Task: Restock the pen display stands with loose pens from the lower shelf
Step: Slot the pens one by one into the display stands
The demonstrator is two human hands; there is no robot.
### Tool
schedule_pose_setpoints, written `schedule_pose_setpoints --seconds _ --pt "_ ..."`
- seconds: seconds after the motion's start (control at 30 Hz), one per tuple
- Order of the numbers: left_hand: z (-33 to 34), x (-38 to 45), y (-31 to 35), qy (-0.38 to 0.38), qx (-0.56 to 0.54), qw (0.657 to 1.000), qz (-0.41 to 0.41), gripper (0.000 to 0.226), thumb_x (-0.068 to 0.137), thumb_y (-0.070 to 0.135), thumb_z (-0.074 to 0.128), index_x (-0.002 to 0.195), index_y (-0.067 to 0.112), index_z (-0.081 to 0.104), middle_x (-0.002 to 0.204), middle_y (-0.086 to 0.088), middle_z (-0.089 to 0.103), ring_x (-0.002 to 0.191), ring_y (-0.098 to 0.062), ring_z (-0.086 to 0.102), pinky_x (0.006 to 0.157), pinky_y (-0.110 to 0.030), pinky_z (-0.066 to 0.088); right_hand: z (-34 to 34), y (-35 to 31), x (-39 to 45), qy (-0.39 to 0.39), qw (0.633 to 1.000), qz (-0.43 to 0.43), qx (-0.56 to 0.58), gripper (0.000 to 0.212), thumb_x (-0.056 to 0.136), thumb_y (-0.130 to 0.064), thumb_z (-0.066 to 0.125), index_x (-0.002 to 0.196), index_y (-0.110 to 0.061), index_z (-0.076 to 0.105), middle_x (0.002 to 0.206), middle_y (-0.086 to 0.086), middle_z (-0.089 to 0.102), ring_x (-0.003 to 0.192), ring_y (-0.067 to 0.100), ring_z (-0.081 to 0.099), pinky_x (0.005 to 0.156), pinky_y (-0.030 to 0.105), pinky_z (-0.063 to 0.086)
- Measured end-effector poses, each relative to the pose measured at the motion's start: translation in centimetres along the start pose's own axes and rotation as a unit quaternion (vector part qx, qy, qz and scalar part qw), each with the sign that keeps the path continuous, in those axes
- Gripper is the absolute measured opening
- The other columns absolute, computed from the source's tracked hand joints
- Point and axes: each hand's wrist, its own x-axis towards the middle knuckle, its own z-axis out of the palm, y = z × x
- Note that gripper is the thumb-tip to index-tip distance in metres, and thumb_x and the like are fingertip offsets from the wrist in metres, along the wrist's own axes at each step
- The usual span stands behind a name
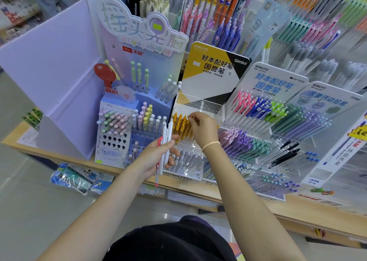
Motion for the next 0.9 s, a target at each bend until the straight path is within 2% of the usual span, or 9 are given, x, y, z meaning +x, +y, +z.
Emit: schedule_pose_setpoints --seconds 0.13,0.27,0.37,0.47,0.57,0.63,0.7,0.8,0.9 --pt "0.0 -0.2 0.2 -0.016 -0.006 1.0 -0.001 0.027 0.103 0.02 0.051 0.129 0.013 0.058 0.078 -0.007 0.069 0.053 -0.016 0.058 0.048 -0.025 0.045 -0.3 0.1 0.1 -0.026 0.999 -0.006 -0.038 0.015 0.097 -0.011 0.058 0.102 -0.006 0.071 0.095 0.011 0.071 0.088 0.026 0.064 0.081 0.038 0.052" --pt "0.2 -0.4 0.1 -0.019 -0.021 1.0 -0.013 0.021 0.102 0.021 0.054 0.118 0.008 0.05 0.079 -0.01 0.07 0.051 -0.017 0.059 0.043 -0.024 0.043 -0.1 -0.1 -0.3 -0.062 0.996 -0.004 -0.069 0.014 0.098 -0.011 0.057 0.102 -0.005 0.068 0.096 0.01 0.069 0.088 0.024 0.062 0.078 0.033 0.05" --pt "0.1 -0.6 0.0 -0.023 -0.039 0.999 -0.021 0.037 0.092 0.027 0.062 0.12 0.006 0.053 0.081 -0.012 0.07 0.051 -0.018 0.061 0.042 -0.024 0.045 -0.3 -0.2 -0.7 -0.038 0.998 0.015 -0.05 0.014 0.097 -0.015 0.061 0.107 -0.007 0.065 0.089 0.005 0.066 0.078 0.017 0.059 0.073 0.031 0.05" --pt "-0.1 -0.9 -0.2 -0.033 -0.026 0.999 -0.018 0.046 0.084 0.034 0.066 0.123 0.009 0.062 0.079 -0.01 0.069 0.047 -0.016 0.059 0.04 -0.023 0.042 -0.9 -1.2 -2.1 -0.015 0.994 0.07 0.082 0.017 0.098 -0.023 0.061 0.102 -0.008 0.066 0.075 -0.001 0.062 0.06 0.01 0.056 0.061 0.025 0.046" --pt "-0.2 -1.0 -0.8 -0.034 -0.009 0.999 -0.013 0.047 0.081 0.034 0.069 0.122 0.011 0.065 0.073 -0.008 0.067 0.042 -0.014 0.054 0.036 -0.02 0.033 -1.8 -2.1 -3.8 -0.112 0.94 0.153 0.283 0.03 0.099 -0.032 0.058 0.086 -0.007 0.066 0.066 0.007 0.062 0.052 0.017 0.055 0.049 0.026 0.044" --pt "0.0 -1.1 -1.1 -0.033 0.011 0.999 -0.019 0.05 0.08 0.034 0.07 0.122 0.009 0.063 0.072 -0.008 0.067 0.041 -0.014 0.053 0.035 -0.02 0.03 -2.2 -2.1 -4.9 -0.158 0.921 0.158 0.319 0.027 0.097 -0.027 0.062 0.08 -0.006 0.064 0.059 0.005 0.058 0.052 0.017 0.054 0.049 0.025 0.044" --pt "0.2 -1.3 -1.4 -0.036 0.021 0.999 -0.027 0.044 0.084 0.037 0.068 0.117 0.009 0.063 0.074 -0.009 0.067 0.041 -0.014 0.053 0.034 -0.02 0.029 -2.7 -1.7 -5.6 -0.135 0.915 0.167 0.341 0.023 0.098 -0.02 0.061 0.082 -0.004 0.064 0.059 0.004 0.056 0.053 0.015 0.055 0.05 0.026 0.044" --pt "-0.2 -1.6 -2.2 -0.01 0.03 0.998 -0.051 0.037 0.095 0.041 0.06 0.112 0.007 0.06 0.077 -0.012 0.067 0.041 -0.015 0.052 0.033 -0.019 0.027 -3.5 -0.2 -6.3 -0.054 0.907 0.204 0.365 0.025 0.102 -0.017 0.053 0.099 0.004 0.066 0.066 0.006 0.056 0.056 0.015 0.056 0.053 0.027 0.047" --pt "-0.8 -1.6 -3.6 0.009 0.024 0.997 -0.076 0.027 0.103 0.031 0.054 0.112 0.006 0.049 0.073 -0.011 0.061 0.041 -0.016 0.048 0.032 -0.017 0.024 -3.8 1.2 -7.2 0.005 0.922 0.192 0.337 0.021 0.103 -0.016 0.049 0.101 -0.007 0.068 0.07 0.003 0.056 0.061 0.016 0.056 0.056 0.029 0.05"
